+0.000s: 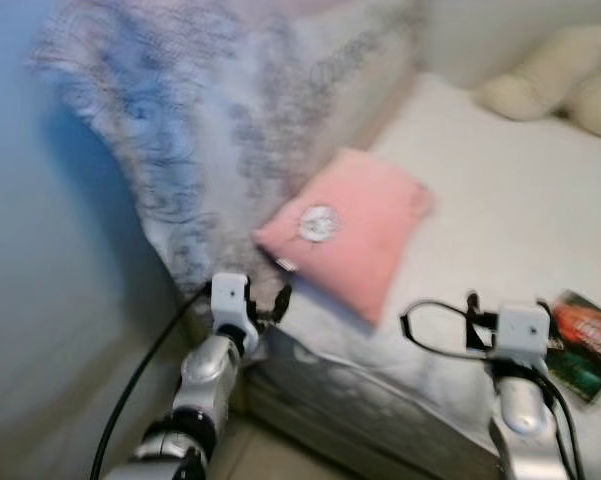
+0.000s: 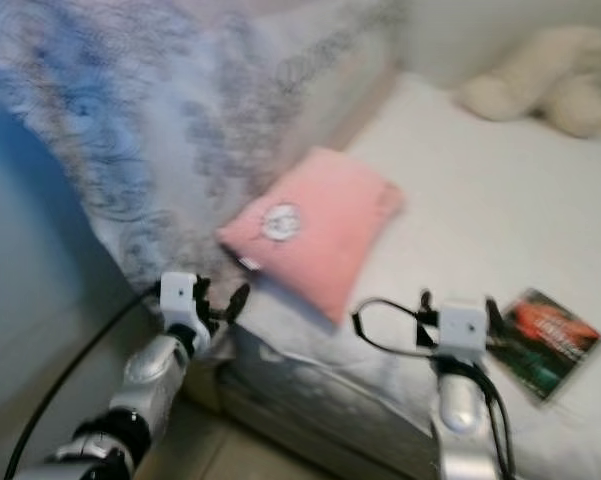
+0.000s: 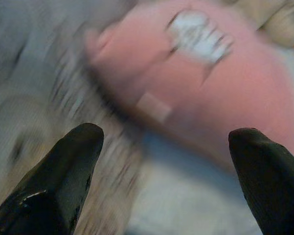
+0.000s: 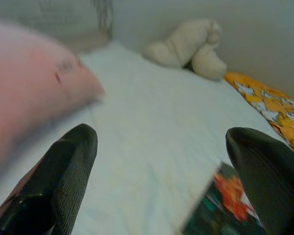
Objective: Clean up the room
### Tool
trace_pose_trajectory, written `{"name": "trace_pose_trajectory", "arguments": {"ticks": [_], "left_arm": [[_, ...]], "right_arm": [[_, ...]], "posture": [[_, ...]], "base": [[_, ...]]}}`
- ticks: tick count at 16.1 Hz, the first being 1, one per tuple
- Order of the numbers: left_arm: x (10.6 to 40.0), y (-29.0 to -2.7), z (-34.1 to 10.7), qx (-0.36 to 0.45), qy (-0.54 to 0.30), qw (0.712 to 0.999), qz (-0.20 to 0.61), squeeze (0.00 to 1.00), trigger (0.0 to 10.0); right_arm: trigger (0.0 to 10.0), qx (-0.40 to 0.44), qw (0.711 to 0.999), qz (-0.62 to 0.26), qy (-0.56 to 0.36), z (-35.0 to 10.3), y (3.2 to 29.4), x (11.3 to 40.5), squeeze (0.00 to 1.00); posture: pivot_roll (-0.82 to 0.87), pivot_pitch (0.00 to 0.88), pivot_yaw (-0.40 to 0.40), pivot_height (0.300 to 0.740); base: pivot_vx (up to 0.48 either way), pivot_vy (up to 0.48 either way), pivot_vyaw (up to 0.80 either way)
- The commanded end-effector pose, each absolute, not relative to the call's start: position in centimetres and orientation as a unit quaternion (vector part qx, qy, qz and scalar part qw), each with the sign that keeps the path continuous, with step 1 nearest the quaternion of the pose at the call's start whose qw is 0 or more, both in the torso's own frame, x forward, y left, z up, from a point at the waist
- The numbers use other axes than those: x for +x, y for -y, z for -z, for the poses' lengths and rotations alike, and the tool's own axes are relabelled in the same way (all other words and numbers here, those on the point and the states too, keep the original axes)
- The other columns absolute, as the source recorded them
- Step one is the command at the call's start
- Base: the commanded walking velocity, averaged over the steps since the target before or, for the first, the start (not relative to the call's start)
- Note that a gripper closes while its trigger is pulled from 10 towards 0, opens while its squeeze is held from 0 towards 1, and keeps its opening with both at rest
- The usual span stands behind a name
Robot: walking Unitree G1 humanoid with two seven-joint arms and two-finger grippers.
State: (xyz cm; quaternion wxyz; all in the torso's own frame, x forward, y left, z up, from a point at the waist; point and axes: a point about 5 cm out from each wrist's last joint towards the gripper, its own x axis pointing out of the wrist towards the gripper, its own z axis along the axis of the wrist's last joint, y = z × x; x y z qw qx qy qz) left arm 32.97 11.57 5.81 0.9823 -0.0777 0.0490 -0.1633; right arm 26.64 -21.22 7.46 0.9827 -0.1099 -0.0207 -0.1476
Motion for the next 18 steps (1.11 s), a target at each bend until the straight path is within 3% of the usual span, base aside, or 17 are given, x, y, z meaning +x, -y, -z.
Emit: {"name": "trace_pose_trajectory", "arguments": {"ticks": [1,5,7,13,18], "left_arm": [[33.8,-11.2,-7.4,-0.074,-0.016,0.983,0.167,0.00,10.0],[33.2,-11.0,-7.7,-0.066,0.009,0.981,0.183,0.00,10.0],[33.2,-10.7,-8.1,-0.050,0.019,0.979,0.199,0.00,10.0],[33.1,-9.9,-8.4,-0.054,0.020,0.972,0.227,0.00,10.0],[33.6,-10.1,-8.7,-0.050,0.013,0.975,0.215,0.00,10.0]], "right_arm": [[10.0,-0.114,0.985,0.125,0.030,-8.1,20.5,27.2,0.00],[10.0,-0.105,0.987,0.123,0.019,-8.8,20.4,26.8,0.00],[10.0,-0.101,0.989,0.110,0.005,-8.3,19.8,26.8,0.00],[10.0,-0.078,0.992,0.099,-0.020,-7.4,19.3,26.5,0.00],[10.0,-0.067,0.994,0.085,-0.028,-7.0,18.8,26.6,0.00]], "posture": [[0.09,0.000,-0.020,0.740],[0.09,0.000,-0.026,0.740],[0.10,0.000,-0.022,0.740],[0.09,0.000,-0.010,0.740],[0.09,0.000,-0.008,0.740]], "base": [[0.000,0.000,0.00],[0.000,0.000,0.00],[0.000,-0.424,0.00],[0.173,-0.408,-0.72],[0.000,0.000,-0.72]]}}
